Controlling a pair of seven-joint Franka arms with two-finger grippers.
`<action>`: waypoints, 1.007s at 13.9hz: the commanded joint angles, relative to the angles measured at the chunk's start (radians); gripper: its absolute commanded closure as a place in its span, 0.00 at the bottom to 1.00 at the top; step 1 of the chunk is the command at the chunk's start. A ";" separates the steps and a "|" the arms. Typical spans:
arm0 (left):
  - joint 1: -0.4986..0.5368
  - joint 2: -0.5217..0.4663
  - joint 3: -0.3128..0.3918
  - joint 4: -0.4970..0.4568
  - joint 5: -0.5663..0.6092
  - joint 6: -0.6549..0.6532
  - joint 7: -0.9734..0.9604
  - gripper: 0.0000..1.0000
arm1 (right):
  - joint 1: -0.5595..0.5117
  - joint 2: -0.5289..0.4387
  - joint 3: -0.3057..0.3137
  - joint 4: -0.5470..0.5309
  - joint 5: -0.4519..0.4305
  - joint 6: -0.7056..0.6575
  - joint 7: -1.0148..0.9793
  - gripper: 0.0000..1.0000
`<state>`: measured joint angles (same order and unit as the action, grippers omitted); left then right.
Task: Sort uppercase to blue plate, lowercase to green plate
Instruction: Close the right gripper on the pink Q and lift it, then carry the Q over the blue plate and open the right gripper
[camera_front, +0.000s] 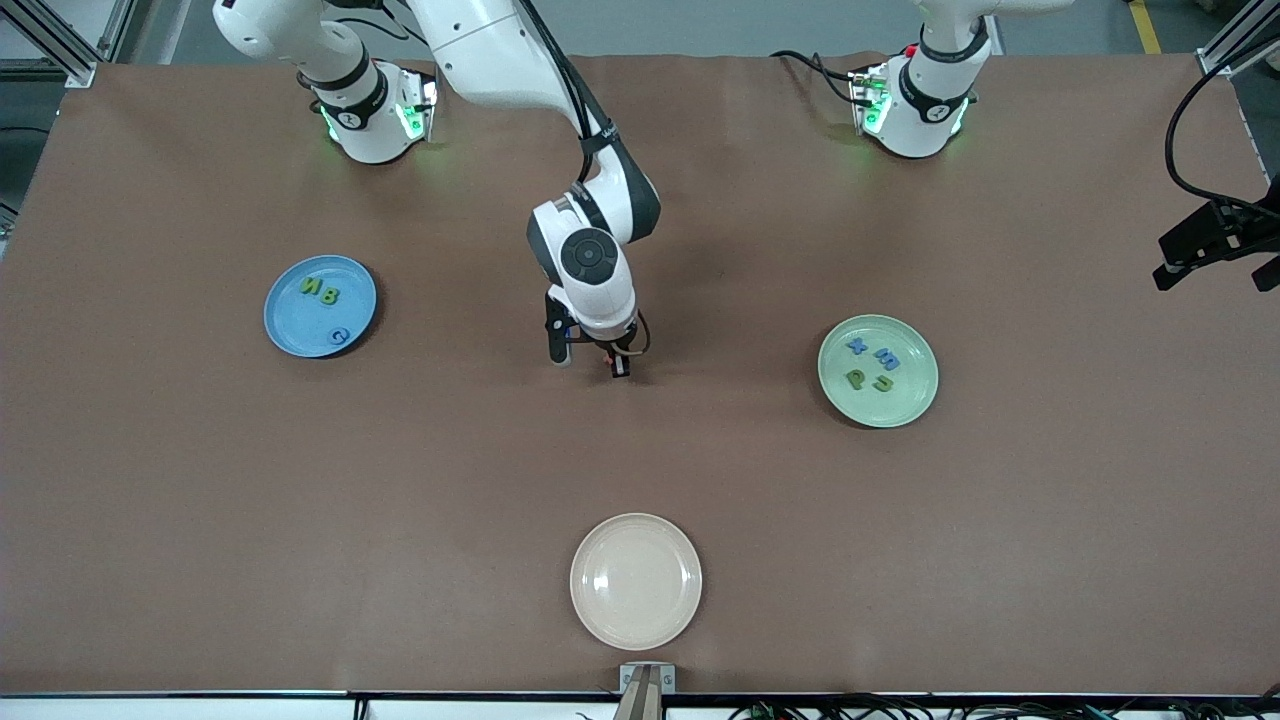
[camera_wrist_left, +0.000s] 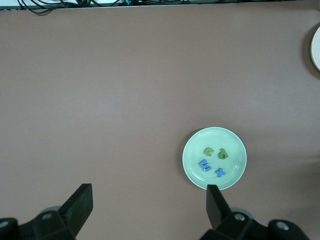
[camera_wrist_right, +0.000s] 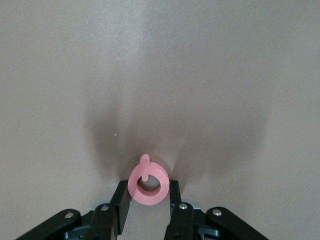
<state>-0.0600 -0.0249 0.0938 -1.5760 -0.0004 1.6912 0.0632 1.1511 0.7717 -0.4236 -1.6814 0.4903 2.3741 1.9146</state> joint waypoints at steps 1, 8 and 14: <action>0.000 -0.004 0.001 0.001 0.011 0.005 0.018 0.00 | -0.053 0.023 0.008 0.070 -0.051 -0.117 -0.009 1.00; 0.000 -0.004 0.001 0.001 0.011 0.005 0.018 0.00 | -0.054 -0.041 -0.142 0.059 -0.159 -0.590 -0.437 1.00; 0.002 -0.003 0.001 0.001 0.011 0.005 0.018 0.00 | -0.059 -0.205 -0.225 -0.233 -0.400 -0.584 -0.713 1.00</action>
<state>-0.0596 -0.0249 0.0943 -1.5763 -0.0004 1.6912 0.0632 1.0895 0.6857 -0.6278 -1.7800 0.1579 1.7755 1.2850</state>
